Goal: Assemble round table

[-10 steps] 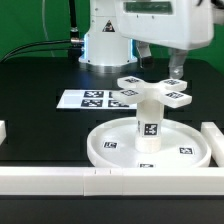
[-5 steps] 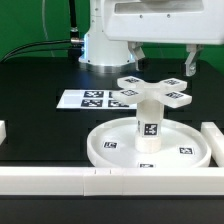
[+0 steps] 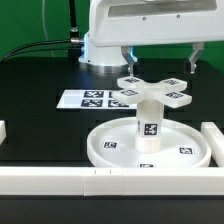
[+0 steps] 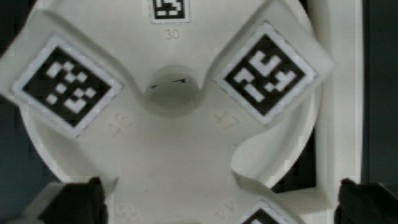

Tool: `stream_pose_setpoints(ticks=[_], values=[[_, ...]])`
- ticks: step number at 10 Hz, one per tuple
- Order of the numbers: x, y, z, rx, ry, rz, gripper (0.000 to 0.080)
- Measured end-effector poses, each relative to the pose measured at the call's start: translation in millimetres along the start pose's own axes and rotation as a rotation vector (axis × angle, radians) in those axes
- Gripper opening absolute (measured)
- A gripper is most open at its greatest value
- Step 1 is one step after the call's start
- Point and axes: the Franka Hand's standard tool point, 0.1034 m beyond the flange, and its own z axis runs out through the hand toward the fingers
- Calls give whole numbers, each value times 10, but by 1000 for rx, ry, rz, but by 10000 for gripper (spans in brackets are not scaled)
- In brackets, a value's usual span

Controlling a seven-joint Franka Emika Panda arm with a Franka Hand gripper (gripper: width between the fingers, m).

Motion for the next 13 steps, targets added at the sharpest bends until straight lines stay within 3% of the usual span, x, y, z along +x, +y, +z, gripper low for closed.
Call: stream_pose_setpoints(ticks=[4,9,13], values=[[2,20,0,-2,0,-202,649],[54,-44,5,-64,-11,-765,649],[59,22,5,-70,-21,-945,649]])
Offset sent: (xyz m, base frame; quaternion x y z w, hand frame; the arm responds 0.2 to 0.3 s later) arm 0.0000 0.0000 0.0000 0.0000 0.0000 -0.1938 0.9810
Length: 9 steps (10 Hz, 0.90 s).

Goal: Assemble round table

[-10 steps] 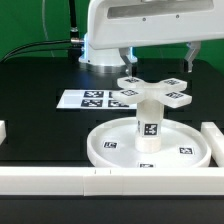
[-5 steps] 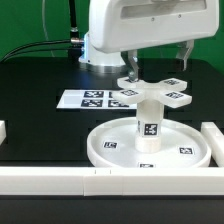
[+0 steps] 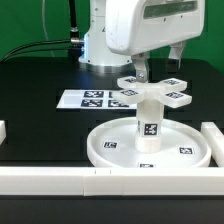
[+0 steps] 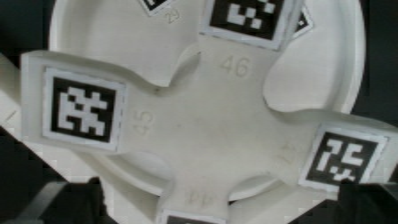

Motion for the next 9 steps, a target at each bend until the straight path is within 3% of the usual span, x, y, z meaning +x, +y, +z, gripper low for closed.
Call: stream_pose_setpoints(ticks=[2,5,9], values=[[0,34,7,-27,-3,-196,649],[-19,42,20,-39,-34,-442,649],[-94,4,79,-31,-63,-589,649]])
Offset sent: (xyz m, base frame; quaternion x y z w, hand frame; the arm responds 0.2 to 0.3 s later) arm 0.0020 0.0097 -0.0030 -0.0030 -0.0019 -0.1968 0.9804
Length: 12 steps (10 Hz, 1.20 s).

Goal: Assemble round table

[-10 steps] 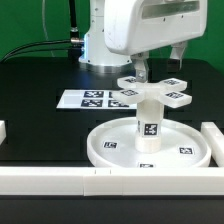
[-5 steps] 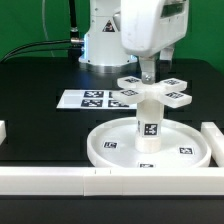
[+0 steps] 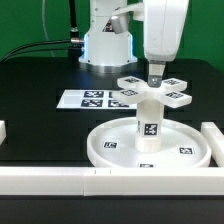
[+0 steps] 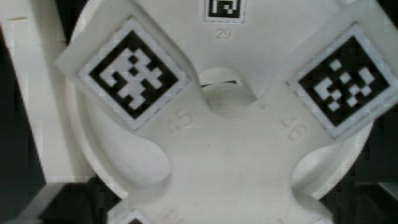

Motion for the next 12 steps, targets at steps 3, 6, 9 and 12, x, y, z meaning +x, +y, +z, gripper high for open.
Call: stream_pose_setpoints(ticks=[3,6,9,12], values=[[14,-42,51,11,-2,15,649],[47,-53,81,15,-3,35,649],[25,-54,127,22,-7,42,649],[33,-72,163,29,-9,56,649]])
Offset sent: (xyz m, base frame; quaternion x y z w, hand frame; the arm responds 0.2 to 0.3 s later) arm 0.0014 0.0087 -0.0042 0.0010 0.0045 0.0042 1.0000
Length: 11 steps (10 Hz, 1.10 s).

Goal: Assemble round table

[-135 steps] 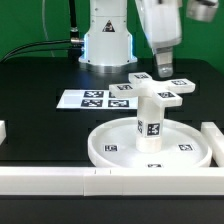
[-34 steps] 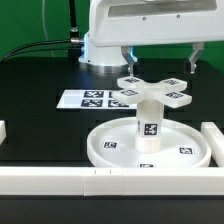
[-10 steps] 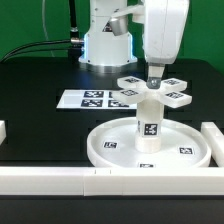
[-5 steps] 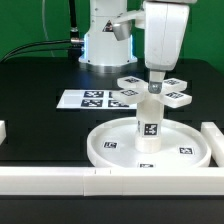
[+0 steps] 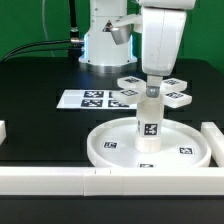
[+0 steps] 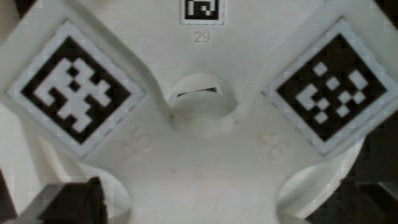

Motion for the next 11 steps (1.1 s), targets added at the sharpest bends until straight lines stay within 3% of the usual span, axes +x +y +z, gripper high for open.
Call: stream_pose_setpoints(ticks=[4,6,10,11], values=[[-32,-4,56,12,-6,6,649],[-58,5,52,11,-6,11,440],[-57,5,52,11,-5,86,440],[-57,6,51,11,-5,204,440]])
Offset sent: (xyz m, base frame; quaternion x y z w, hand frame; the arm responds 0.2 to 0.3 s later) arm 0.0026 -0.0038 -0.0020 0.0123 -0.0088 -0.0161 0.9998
